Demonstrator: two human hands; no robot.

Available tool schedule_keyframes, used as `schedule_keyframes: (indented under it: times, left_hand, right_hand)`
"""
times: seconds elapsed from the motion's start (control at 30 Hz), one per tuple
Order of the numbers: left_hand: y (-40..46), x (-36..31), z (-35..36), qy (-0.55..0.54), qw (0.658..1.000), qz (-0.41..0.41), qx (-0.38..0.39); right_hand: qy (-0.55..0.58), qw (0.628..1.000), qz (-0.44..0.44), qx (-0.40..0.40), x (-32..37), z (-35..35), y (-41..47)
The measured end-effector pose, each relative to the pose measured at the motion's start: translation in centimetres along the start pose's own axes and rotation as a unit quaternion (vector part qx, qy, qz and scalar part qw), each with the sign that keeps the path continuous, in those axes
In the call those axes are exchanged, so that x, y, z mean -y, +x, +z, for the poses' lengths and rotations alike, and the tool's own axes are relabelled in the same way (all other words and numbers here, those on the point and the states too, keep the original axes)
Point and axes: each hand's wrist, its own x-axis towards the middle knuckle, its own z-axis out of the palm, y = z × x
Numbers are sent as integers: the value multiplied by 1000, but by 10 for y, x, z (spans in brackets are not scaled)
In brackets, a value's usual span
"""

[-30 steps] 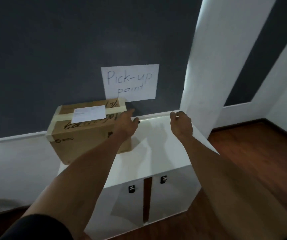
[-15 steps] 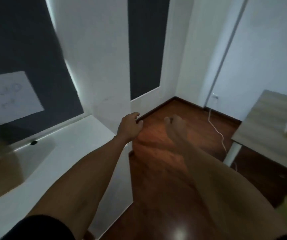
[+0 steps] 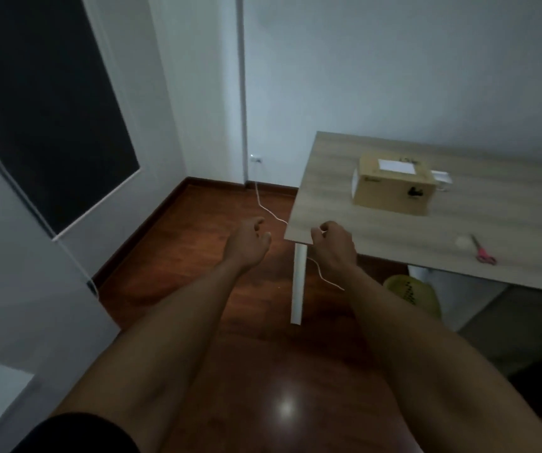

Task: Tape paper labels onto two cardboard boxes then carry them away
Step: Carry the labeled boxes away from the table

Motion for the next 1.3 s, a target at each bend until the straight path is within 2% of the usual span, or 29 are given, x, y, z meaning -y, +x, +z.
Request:
schedule_keyframes:
  times: [0.27,0.57,0.8,1.03,1.3]
  left_hand:
    - [119,-67,113,-33,994,54,90]
    - [269,-128,203,-27,986,94,132]
    - [360,-155,273,-13,983,112,146]
    - [439,-165,348,12,986,78,147]
    - [505,-183,416,28,992,-4,123]
  right_hand:
    - [-12,995,82,-59,-90,-70,102]
    - [-4,981,161,-108,-139,-105,237]
    - [-3,976,175,-131,-179,-124,331]
    - [-21,980,156,-121,-233,-139,433]
    - [-42,988,133,-59,-307,-149,542]
